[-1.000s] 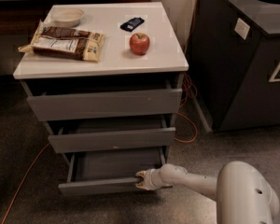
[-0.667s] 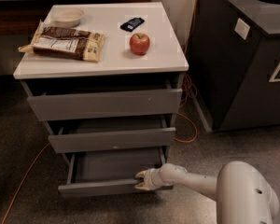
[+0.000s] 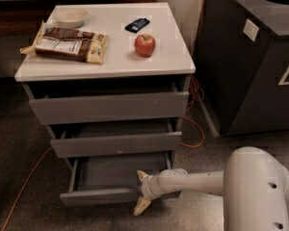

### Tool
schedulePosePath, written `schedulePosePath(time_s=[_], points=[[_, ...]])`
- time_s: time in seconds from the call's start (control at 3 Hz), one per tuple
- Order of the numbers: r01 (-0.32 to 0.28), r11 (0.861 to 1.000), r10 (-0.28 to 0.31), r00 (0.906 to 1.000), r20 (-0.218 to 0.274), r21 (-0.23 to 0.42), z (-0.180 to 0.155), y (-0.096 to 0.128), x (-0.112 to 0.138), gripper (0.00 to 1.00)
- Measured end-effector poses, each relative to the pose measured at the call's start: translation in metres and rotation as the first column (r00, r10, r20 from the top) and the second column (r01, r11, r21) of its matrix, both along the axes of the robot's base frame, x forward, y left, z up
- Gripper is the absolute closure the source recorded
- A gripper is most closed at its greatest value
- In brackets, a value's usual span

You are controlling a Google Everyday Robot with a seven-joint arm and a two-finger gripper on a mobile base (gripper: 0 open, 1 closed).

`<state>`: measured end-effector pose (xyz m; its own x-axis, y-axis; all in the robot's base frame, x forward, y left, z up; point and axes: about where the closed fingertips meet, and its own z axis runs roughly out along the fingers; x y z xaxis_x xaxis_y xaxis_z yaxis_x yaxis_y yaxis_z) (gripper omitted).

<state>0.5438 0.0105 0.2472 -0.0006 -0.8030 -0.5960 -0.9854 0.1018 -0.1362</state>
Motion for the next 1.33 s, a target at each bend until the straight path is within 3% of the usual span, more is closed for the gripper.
schedulePosePath(time_s=[0.33, 0.67, 1.33], points=[[-0.009, 1.0, 0.009, 0.9999, -0.006, -0.004, 0.034, 0.015, 0.0, 0.02], [0.016, 1.0, -0.016, 0.9996, -0.022, 0.026, 0.033, 0.01, 0.022, 0.33], [0.082, 0.996, -0.081, 0.9965, -0.022, 0.042, 0.01, -0.019, 0.068, 0.79]])
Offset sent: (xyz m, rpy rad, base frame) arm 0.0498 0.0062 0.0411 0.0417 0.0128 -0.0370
